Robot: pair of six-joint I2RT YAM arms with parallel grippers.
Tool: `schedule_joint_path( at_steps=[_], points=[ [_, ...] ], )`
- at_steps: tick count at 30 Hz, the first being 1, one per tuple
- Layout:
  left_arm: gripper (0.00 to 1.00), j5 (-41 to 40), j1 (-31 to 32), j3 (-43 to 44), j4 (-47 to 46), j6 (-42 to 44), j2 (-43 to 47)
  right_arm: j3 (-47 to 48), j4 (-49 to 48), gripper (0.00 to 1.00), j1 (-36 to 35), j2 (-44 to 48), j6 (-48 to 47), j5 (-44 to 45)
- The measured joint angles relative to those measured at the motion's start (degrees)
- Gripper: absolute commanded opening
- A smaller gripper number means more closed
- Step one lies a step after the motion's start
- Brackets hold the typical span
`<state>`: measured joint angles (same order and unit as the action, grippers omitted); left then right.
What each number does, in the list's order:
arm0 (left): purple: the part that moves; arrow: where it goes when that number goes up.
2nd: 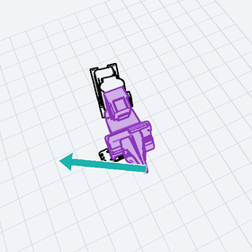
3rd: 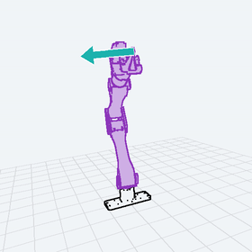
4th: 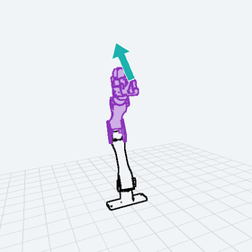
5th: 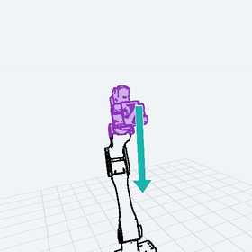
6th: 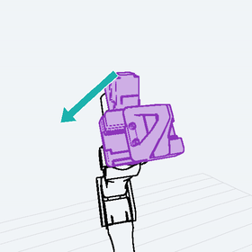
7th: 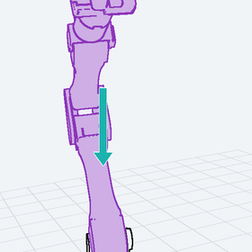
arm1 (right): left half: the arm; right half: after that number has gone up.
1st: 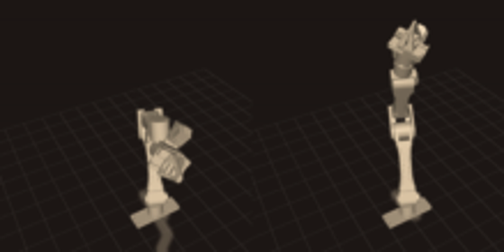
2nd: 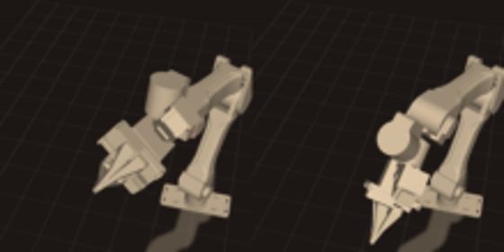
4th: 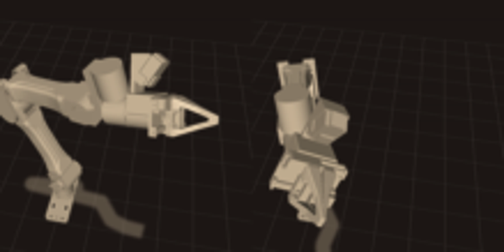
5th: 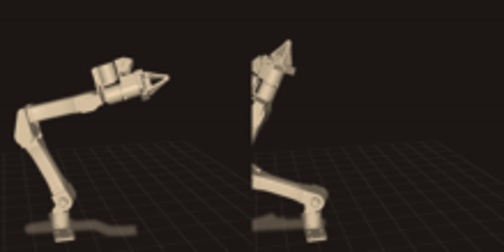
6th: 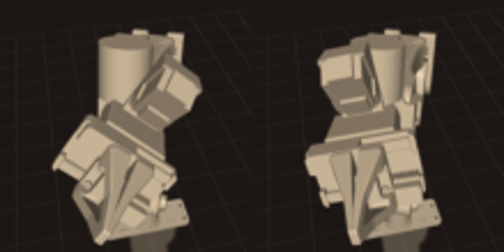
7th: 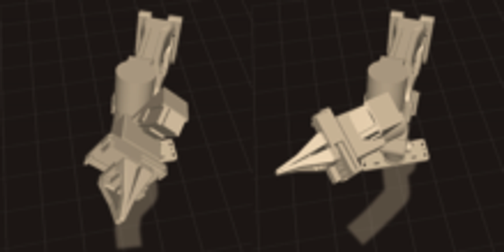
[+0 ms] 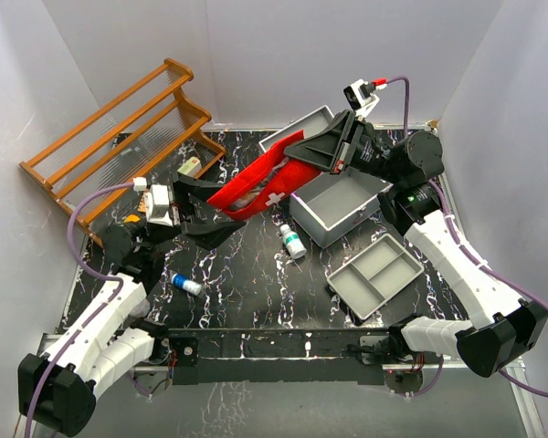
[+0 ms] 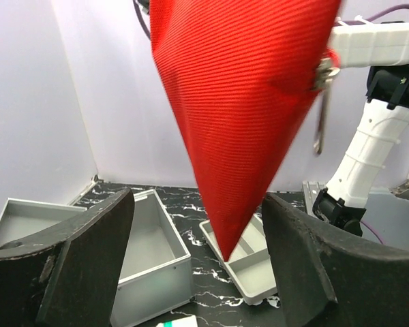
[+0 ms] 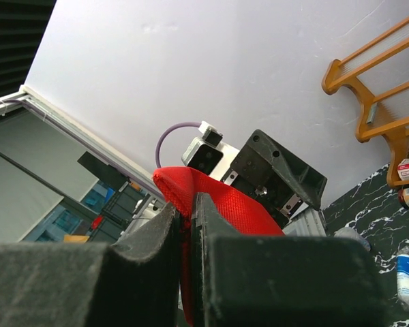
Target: Organize the medicine kit
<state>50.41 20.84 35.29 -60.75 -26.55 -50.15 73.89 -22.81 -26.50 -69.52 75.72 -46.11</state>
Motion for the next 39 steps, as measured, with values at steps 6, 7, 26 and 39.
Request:
schedule_joint_path(
  at_steps=[6,7,26,39],
  points=[
    [0.74,0.09,0.0,-0.44,-2.38,-1.16,1.62,-0.22,-1.55,0.0,0.0,-0.2,1.29,0.13],
    [0.74,0.07,0.0,-0.46,-2.49,-1.22,1.79,-0.31,-1.77,0.0,0.0,-0.2,1.44,0.13],
    [0.56,-3.04,0.0,-0.5,-6.93,-3.82,1.11,-2.29,-4.9,0.0,0.0,-0.24,3.89,0.09],
    [0.08,-6.21,0.0,-0.5,-5.51,-3.58,0.85,-4.31,-5.97,0.0,0.02,-0.24,3.39,1.55]
  ],
)
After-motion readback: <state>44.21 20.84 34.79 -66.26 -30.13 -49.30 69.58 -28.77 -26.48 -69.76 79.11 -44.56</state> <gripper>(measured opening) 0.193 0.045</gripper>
